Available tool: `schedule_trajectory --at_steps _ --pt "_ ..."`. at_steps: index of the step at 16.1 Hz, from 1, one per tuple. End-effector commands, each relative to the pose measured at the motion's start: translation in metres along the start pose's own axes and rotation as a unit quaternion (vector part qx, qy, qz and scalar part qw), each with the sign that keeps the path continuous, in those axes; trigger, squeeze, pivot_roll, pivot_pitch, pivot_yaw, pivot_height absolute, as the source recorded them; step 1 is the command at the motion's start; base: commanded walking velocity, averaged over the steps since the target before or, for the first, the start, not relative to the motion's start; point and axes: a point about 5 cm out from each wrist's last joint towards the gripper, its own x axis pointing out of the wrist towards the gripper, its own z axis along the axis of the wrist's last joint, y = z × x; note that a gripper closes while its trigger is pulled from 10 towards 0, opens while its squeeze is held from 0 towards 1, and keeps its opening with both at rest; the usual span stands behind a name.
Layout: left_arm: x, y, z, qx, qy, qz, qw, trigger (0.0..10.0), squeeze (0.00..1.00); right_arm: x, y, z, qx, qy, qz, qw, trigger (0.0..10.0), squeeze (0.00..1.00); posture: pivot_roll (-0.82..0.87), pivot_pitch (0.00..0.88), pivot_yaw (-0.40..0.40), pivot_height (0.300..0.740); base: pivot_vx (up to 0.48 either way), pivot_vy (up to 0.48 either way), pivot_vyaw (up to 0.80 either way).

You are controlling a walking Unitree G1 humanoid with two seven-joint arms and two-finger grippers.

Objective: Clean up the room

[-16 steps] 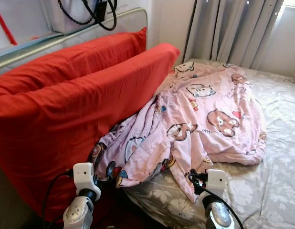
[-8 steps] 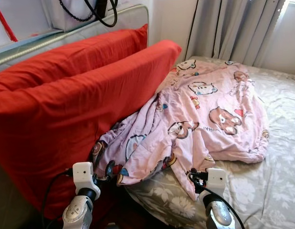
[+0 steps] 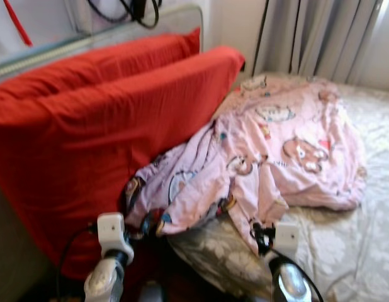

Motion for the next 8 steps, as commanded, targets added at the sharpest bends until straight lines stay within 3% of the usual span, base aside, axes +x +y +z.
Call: schedule_trajectory --at_steps 1,6,8 --pt "0.0027 0.0026 0.0052 0.002 -0.009 0.004 1.0 10.0 0.0 0.0019 0.0037 0.0029 0.001 -0.005 0.007 1.0 10.0 0.0 0.07 0.016 -0.018 0.627 0.0 0.0 0.0" --pt "0.0033 0.0005 0.0046 -0.002 -0.007 -0.001 1.0 10.0 0.0 0.0015 0.0055 -0.0009 -0.002 0.011 0.014 1.0 10.0 0.0 0.06 0.017 -0.018 0.627 0.0 0.0 0.0" --pt "0.0034 0.0005 0.0048 -0.001 -0.007 0.0 1.0 10.0 0.0 0.0017 0.0069 -0.0016 -0.002 0.014 0.017 1.0 10.0 0.0 0.06 0.017 -0.019 0.607 0.0 0.0 0.0"
